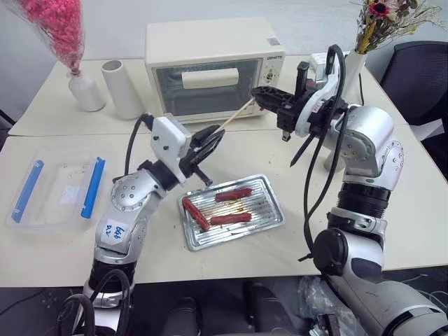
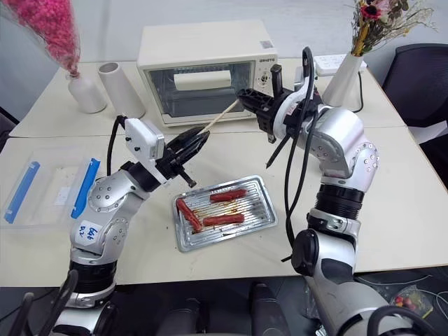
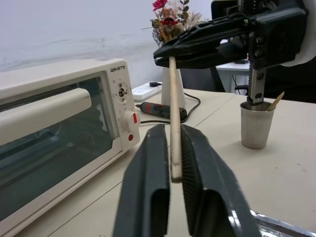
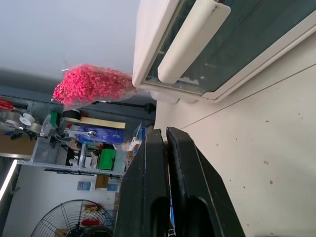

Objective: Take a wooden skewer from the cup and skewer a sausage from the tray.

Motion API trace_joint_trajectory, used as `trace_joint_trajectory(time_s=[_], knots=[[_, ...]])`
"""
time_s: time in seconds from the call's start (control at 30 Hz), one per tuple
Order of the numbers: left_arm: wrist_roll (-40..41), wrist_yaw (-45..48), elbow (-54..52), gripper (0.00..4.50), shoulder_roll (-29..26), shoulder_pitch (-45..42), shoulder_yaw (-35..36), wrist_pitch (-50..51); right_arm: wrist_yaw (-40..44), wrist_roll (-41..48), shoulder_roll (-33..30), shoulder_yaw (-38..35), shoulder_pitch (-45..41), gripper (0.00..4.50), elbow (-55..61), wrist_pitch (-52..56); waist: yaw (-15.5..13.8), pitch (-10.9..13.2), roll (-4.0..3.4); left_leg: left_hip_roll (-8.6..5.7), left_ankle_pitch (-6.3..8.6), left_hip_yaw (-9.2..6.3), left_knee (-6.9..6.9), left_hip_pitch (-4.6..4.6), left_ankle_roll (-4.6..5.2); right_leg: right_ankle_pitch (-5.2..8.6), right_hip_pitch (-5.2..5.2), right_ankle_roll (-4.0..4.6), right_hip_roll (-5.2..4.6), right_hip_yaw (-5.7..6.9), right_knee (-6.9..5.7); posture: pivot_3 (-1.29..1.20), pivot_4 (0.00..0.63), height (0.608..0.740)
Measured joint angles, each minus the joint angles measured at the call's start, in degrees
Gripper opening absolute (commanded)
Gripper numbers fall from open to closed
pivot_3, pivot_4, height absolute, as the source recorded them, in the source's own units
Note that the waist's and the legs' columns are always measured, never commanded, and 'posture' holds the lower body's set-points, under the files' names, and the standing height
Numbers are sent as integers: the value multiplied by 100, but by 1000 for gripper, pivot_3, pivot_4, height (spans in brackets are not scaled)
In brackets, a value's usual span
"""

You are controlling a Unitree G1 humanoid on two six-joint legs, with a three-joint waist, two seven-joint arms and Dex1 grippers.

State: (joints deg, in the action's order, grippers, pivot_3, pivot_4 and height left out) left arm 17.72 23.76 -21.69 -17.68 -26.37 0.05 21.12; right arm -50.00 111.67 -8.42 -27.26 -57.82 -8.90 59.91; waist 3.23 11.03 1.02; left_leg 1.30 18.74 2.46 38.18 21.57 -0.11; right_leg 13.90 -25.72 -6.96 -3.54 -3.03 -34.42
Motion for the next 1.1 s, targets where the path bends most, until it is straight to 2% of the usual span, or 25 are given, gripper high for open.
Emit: trace_joint_trajectory(time_s=[0.13,0.33,0.47,0.63,1.0,1.1], knots=[[-3,-39,-1,2548,0,-15,8,-1,11,0,-2,10,3,62,0,0,-2,0,0,1,0,0,0,2,0,0,0,0,0,2,2,0,150,740],[-3,-42,-2,2548,0,-28,8,-1,12,0,-4,10,3,62,0,-14,-2,0,0,1,1,0,-1,3,1,0,0,0,0,3,4,0,150,740],[-2,-41,-3,1658,13,-30,7,-20,31,0,-21,8,3,62,0,-14,-3,0,0,1,1,-1,-1,4,2,0,0,0,-1,4,6,0,150,740],[7,-22,-5,109,69,-29,-4,-66,31,-1,-21,8,3,62,0,-33,-3,0,0,2,1,-2,-1,6,2,0,0,0,-1,6,8,0,150,740],[-3,23,-24,17,93,-29,-71,-86,29,-2,-21,11,2,62,0,-117,-7,0,0,3,1,-5,-1,9,3,0,0,0,-1,11,13,0,150,740],[-11,6,-18,0,89,-29,-61,-86,29,-2,-21,16,2,699,0,-118,-6,0,0,3,2,-5,-2,9,3,0,0,0,-1,11,15,0,150,740]])
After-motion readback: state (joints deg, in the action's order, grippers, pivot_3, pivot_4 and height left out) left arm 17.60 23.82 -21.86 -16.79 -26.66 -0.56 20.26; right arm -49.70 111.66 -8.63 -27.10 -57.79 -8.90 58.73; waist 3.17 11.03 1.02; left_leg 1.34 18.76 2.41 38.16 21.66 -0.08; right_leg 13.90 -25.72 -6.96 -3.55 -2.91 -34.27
